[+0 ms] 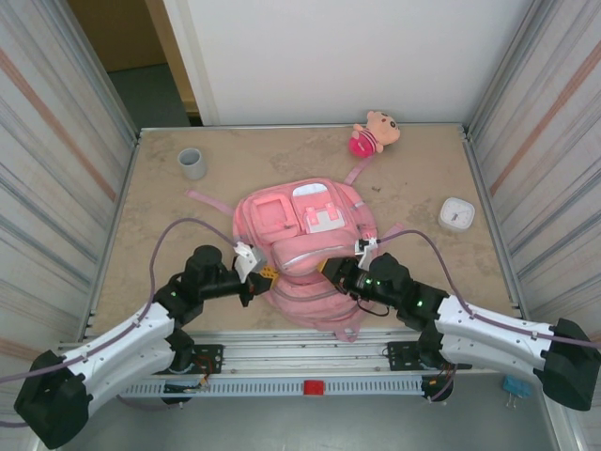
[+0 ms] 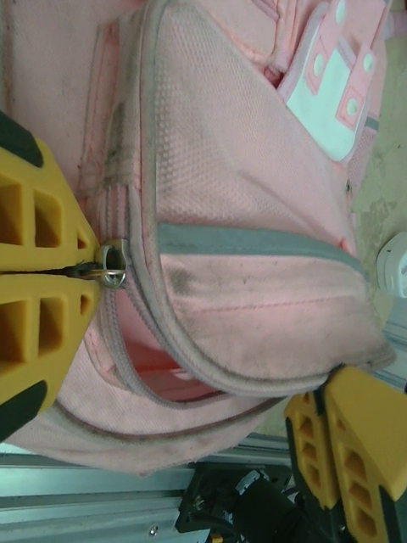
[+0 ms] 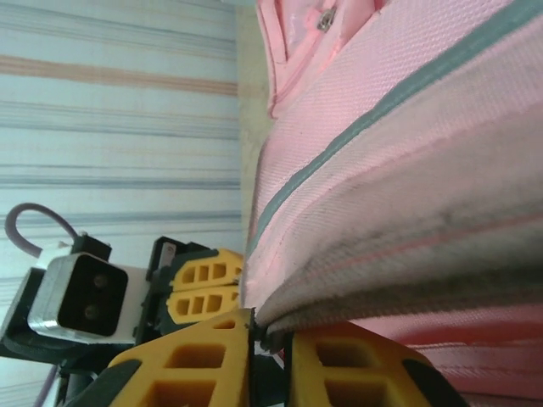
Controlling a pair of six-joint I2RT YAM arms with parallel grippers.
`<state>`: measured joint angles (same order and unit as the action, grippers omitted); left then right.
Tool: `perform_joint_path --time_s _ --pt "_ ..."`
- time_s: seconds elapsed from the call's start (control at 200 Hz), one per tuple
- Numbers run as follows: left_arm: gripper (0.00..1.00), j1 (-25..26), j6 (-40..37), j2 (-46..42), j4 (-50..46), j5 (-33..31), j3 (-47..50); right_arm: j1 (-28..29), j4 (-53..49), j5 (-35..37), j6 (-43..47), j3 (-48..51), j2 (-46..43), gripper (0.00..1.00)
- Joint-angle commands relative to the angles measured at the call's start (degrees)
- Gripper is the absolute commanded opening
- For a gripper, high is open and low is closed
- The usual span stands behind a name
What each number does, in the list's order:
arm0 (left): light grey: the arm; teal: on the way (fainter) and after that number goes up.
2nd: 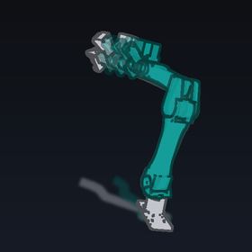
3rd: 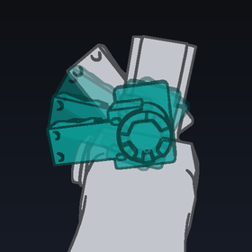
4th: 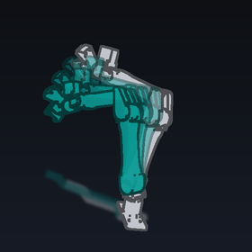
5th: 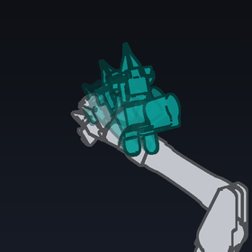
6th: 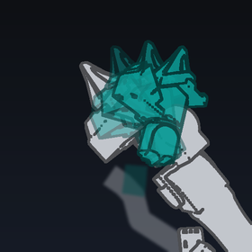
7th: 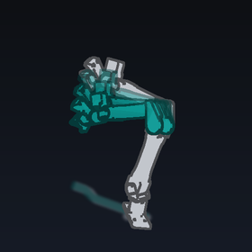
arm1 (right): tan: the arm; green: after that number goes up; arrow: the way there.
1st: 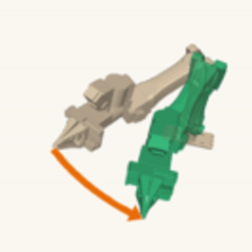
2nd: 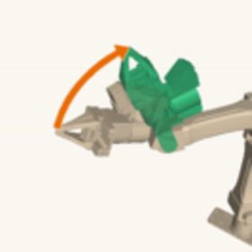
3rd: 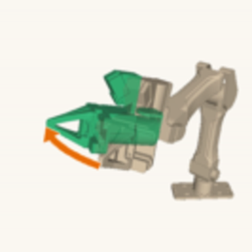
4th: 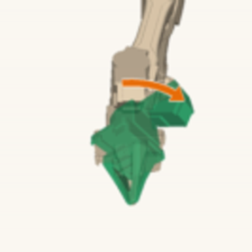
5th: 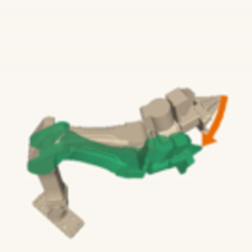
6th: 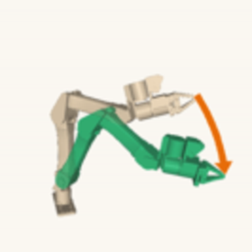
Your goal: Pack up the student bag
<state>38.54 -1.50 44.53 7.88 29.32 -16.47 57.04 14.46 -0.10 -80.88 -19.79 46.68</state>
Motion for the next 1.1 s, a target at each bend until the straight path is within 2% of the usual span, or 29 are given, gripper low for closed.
perform_joint_path --time_s 0.0,0.195,0.346,0.571,0.707,0.847,0.942,1.092 --pt "0.02 2.7 0.7 -1.7 2.2 1.0 -1.7 0.1 1.3 3.3 -0.1 0.3 -0.2 0.12" --pt "0.03 7.0 0.7 -0.5 0.5 -0.6 -3.7 0.2 5.2 1.5 0.0 -0.3 3.4 0.07" --pt "0.06 12.3 1.6 2.3 1.9 -3.3 -5.8 0.2 5.9 0.7 1.2 -1.8 5.1 0.06" --pt "0.15 20.3 3.0 10.8 7.4 -6.8 -10.0 0.5 5.8 -0.7 1.5 -2.5 6.4 0.05" --pt "0.26 22.7 2.8 14.3 8.4 -7.7 -12.9 0.3 4.0 -1.7 2.9 -3.0 6.2 0.05" --pt "0.39 23.0 -2.1 12.4 2.1 -10.9 -14.5 -4.3 -5.3 -8.4 9.1 -5.5 4.2 0.05" --pt "0.48 23.0 -8.0 8.7 -5.7 -15.9 -15.4 -8.4 -12.1 -13.8 14.8 -7.5 3.3 0.05" --pt "0.55 22.9 -19.3 2.8 -13.8 -26.2 -15.8 -14.6 -15.0 -23.5 19.8 -8.6 3.7 0.05"
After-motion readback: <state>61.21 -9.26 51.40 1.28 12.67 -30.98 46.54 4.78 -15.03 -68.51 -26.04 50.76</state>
